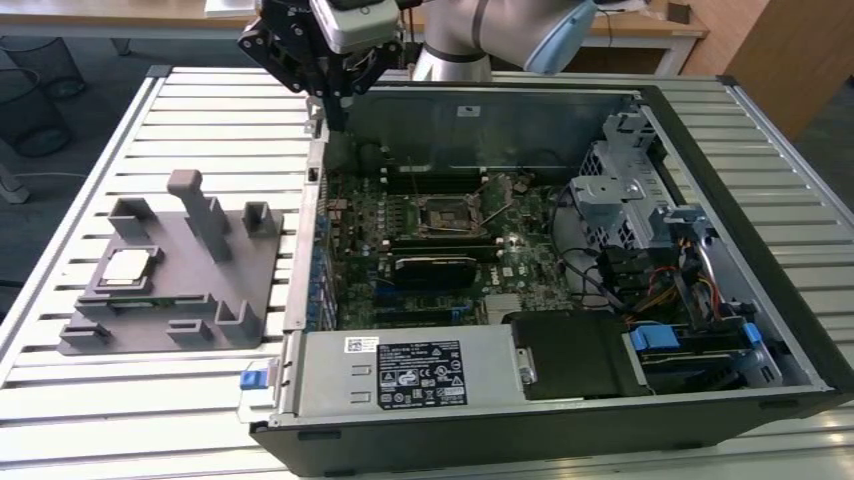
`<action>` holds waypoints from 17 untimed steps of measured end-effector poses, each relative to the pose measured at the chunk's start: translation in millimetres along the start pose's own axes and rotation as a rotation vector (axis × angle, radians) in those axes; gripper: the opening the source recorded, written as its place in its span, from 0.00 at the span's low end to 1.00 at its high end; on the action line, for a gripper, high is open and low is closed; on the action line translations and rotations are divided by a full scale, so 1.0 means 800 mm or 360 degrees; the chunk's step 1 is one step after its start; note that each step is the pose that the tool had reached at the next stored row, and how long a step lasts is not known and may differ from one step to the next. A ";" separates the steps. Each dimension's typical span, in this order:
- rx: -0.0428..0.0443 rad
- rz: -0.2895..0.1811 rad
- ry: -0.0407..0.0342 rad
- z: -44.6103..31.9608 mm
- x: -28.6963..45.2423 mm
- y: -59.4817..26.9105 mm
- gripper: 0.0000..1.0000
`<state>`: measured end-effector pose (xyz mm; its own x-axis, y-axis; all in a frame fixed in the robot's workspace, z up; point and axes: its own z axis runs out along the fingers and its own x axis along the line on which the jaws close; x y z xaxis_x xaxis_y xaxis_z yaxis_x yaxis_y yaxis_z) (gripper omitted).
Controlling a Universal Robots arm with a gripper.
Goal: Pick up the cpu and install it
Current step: 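Reach for the cpu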
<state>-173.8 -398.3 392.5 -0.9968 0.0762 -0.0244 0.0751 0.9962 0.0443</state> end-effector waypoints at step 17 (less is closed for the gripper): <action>0.0000 0.0000 0.0000 0.0000 0.0171 0.000 0.11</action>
<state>-187.4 -397.4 392.1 -0.9968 0.0763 -0.0244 0.0751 0.9962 0.0443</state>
